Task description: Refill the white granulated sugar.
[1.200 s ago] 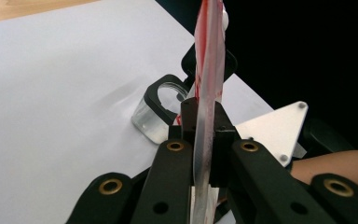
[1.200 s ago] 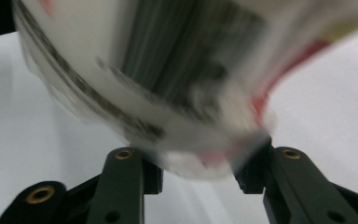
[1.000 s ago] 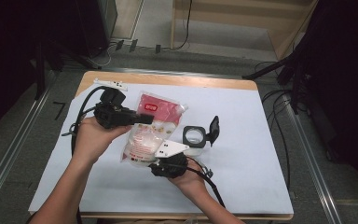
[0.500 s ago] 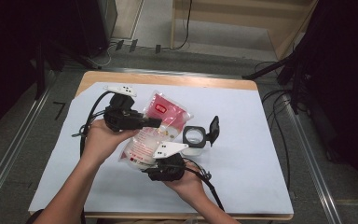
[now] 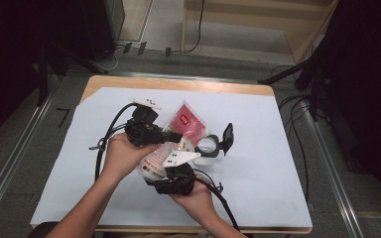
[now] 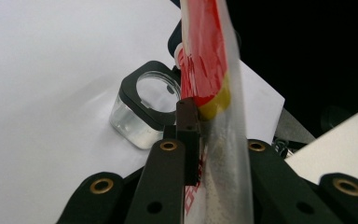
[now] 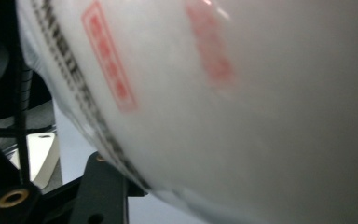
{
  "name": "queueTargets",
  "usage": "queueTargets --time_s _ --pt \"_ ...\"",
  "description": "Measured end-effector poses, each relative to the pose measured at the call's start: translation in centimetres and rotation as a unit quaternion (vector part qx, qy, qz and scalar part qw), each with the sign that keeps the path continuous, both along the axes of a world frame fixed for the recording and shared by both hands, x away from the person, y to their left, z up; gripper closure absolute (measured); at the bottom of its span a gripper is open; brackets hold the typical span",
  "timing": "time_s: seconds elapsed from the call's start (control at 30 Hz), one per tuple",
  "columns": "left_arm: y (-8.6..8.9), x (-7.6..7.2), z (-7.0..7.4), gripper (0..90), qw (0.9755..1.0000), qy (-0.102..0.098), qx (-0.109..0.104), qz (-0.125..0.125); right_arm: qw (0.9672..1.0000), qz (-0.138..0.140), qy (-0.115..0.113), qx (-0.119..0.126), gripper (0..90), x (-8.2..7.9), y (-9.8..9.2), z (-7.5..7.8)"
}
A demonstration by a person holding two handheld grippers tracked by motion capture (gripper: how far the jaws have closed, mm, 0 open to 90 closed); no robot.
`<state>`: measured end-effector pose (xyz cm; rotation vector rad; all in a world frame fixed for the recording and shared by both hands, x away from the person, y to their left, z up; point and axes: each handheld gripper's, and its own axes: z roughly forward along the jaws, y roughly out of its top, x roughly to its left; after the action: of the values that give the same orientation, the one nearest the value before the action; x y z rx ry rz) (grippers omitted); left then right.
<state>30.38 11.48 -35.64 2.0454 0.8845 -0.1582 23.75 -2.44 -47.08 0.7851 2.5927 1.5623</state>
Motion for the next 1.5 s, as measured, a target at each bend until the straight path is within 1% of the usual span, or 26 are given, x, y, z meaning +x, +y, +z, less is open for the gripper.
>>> queueTargets --time_s 0.1,0.17,0.3,0.37,0.43,0.47,0.53,0.63,0.67,0.7,0.73,0.77,0.8,0.83,0.93,0.97,1.0,1.03,1.07,1.17,1.27,1.3,1.33,1.37,1.43,1.5 --pt "-0.2 -0.1 -0.1 85.4 1.0000 0.002 -0.003 0.004 1.0000 -0.009 -0.003 0.001 50.2 -0.2 0.1 -0.1" --pt "-0.3 -0.1 -0.1 84.7 1.0000 0.004 0.001 0.003 0.9999 -0.012 -0.002 0.001 53.6 -0.2 0.0 -0.1" --pt "-0.4 0.0 -0.4 80.8 1.0000 0.004 -0.006 -0.005 1.0000 -0.005 0.004 0.008 56.8 -0.3 -0.2 -0.1" --pt "-0.3 0.1 -0.5 80.1 0.9999 0.006 -0.013 -0.003 0.9995 0.001 0.018 0.027 57.5 -0.2 -0.4 -0.1" --pt "-0.3 0.1 -0.5 79.2 0.9998 0.008 -0.019 -0.004 0.9992 0.001 0.024 0.033 57.5 -0.2 -0.5 0.0" --pt "-0.4 0.1 -0.6 76.8 0.9999 0.006 -0.013 -0.007 0.9978 0.000 0.043 0.050 57.6 0.1 -0.9 0.0" --pt "-0.4 0.2 -0.6 75.2 0.9999 0.007 -0.012 -0.007 0.9962 0.000 0.059 0.064 57.7 0.2 -1.1 -0.1" --pt "-0.3 0.3 -0.7 75.0 0.9997 0.013 -0.018 -0.005 0.9953 0.000 0.064 0.072 57.8 0.3 -1.4 -0.2" --pt "-0.3 0.3 -0.7 77.4 0.9997 0.017 -0.019 -0.004 0.9955 0.000 0.063 0.071 57.7 0.3 -1.4 -0.3" --pt "-0.4 0.3 -0.8 80.9 0.9995 0.020 -0.021 0.008 0.9962 -0.003 0.057 0.066 57.5 0.2 -1.4 -0.2" --pt "-0.5 0.2 -0.8 83.1 0.9996 0.021 -0.017 0.010 0.9971 -0.005 0.049 0.058 57.5 0.2 -1.3 -0.1" --pt "-0.5 0.2 -0.8 84.1 0.9996 0.021 -0.017 0.010 0.9971 -0.005 0.049 0.058 57.5 0.2 -1.3 -0.1" --pt "-0.8 0.3 -0.9 84.5 0.9995 0.028 -0.009 0.014 0.9989 -0.009 0.033 0.031 57.0 0.0 -1.1 0.0" --pt "-0.8 0.3 -0.9 84.5 0.9995 0.028 -0.009 0.014 0.9989 -0.009 0.033 0.031 57.0 0.0 -1.1 0.0" --pt "-1.2 0.2 -1.1 84.3 0.9990 0.038 -0.004 0.023 0.9996 -0.022 -0.004 -0.017 52.7 -0.6 -0.4 0.1" --pt "-1.3 0.2 -1.1 84.1 0.9991 0.038 -0.005 0.021 0.9993 -0.027 -0.009 -0.022 53.5 -0.8 -0.2 0.0" --pt "-1.3 0.2 -1.1 83.9 0.9993 0.034 0.000 0.017 0.9993 -0.030 -0.005 -0.022 56.5 -0.8 -0.2 0.0" --pt "-1.3 0.2 -1.1 83.6 0.9993 0.034 0.000 0.017 0.9993 -0.030 -0.005 -0.022 56.5 -0.8 -0.2 0.0" --pt "-1.4 0.1 -1.1 82.8 0.9996 0.024 0.008 0.008 0.9995 -0.026 0.006 -0.017 59.5 -0.7 -0.3 0.0" --pt "-1.4 0.2 -1.0 76.8 0.9998 0.022 0.004 0.004 0.9996 -0.025 0.011 -0.013 59.8 -0.6 -0.5 0.0" --pt "-1.4 0.2 -0.7 71.1 0.9999 0.017 0.001 -0.002 0.9992 -0.016 0.032 0.017 60.0 -0.2 -0.7 0.1" --pt "-1.4 0.2 -0.7 71.2 0.9999 0.017 0.001 -0.002 0.9992 -0.016 0.032 0.017 60.0 -0.2 -0.7 0.1" --pt "-1.3 0.1 -0.5 71.2 0.9999 0.014 0.003 0.000 0.9988 -0.014 0.040 0.026 60.1 -0.1 -0.8 0.1" --pt "-1.3 0.1 -0.4 71.0 0.9999 0.017 0.002 -0.002 0.9986 -0.014 0.041 0.030 60.2 0.0 -0.9 0.1" --pt "-1.2 0.2 -0.2 68.2 0.9998 0.018 0.000 -0.006 0.9982 -0.015 0.045 0.037 60.5 0.0 -0.9 0.1" --pt "-1.1 0.0 0.1 68.9 1.0000 0.005 0.007 -0.001 0.9973 -0.017 0.054 0.047 60.7 0.2 -1.1 0.0"
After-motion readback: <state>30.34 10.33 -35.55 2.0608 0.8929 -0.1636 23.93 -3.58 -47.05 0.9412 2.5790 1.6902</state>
